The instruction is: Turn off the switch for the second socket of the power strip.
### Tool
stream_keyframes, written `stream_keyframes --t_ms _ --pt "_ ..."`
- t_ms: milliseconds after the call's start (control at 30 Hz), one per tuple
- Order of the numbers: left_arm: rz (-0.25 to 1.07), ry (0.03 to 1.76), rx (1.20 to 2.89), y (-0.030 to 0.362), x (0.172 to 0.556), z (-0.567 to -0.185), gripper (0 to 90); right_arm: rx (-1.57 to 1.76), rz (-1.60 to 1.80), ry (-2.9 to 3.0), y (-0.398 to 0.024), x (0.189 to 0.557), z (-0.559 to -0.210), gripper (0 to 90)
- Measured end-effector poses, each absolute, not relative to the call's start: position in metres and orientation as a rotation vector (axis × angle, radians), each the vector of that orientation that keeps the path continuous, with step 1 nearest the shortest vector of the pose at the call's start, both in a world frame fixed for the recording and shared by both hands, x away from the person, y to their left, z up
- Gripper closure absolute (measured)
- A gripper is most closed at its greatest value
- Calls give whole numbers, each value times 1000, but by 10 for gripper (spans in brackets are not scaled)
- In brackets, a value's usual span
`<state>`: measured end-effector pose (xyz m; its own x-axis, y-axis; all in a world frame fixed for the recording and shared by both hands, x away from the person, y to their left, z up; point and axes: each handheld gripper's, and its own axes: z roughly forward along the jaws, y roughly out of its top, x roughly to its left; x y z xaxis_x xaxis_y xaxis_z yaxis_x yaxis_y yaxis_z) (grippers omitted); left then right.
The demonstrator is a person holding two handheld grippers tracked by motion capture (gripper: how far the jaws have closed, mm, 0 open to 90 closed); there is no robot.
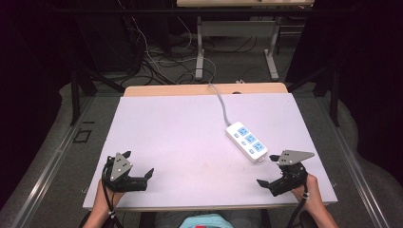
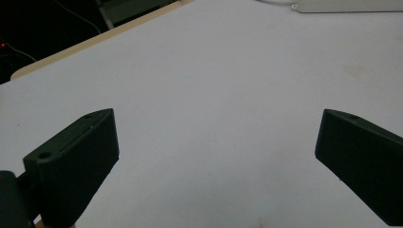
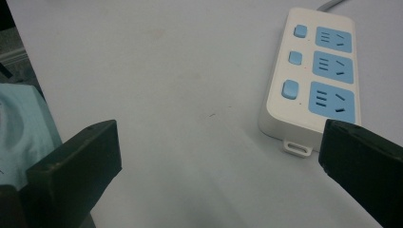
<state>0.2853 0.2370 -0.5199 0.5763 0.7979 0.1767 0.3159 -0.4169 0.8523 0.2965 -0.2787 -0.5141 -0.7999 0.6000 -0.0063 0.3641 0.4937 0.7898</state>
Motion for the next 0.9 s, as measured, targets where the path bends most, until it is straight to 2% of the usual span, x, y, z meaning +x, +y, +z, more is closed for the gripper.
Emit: stream_keyframes --t_ms 500,733,900 --pt "770 889 2011 241 285 -521 3 799 1177 2507 -270 301 -508 2" --pt "795 894 2018 241 285 -520 2 821 1187 2507 -264 311 -505 0" --pt "759 881 2014 238 292 -521 2 850 1185 2470 -261 326 -498 0"
